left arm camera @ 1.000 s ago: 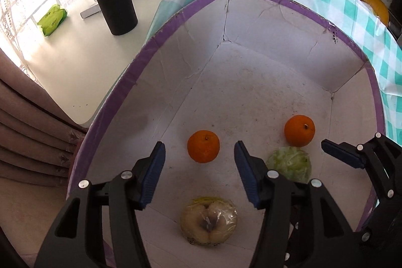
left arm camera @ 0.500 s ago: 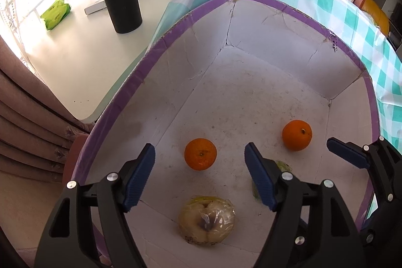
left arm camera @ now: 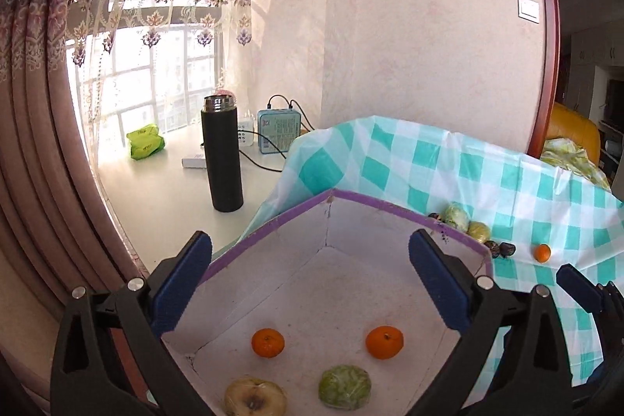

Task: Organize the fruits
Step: 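Move both tools back toward the remaining fruits on the tablecloth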

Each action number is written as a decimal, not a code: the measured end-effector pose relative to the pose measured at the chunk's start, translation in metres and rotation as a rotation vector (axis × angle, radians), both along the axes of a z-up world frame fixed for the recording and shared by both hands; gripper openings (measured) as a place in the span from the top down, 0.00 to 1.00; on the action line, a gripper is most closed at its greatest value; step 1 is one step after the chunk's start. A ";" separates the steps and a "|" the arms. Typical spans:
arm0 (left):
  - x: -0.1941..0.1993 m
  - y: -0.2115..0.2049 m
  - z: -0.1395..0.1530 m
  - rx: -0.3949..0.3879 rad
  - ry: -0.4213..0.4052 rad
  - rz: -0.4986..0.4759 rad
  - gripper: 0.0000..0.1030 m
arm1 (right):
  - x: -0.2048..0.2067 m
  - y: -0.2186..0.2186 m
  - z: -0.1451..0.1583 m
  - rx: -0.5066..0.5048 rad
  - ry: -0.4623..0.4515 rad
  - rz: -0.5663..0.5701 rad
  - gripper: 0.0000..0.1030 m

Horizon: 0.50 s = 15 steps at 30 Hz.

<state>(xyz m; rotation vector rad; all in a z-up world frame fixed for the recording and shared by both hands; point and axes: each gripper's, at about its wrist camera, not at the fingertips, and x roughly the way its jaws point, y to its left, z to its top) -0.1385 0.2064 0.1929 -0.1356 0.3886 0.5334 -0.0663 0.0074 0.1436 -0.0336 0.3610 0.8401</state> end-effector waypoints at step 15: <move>0.097 -0.210 -0.073 -0.025 0.060 -0.642 0.02 | 0.124 -0.178 -0.088 -0.007 0.271 -0.540 0.15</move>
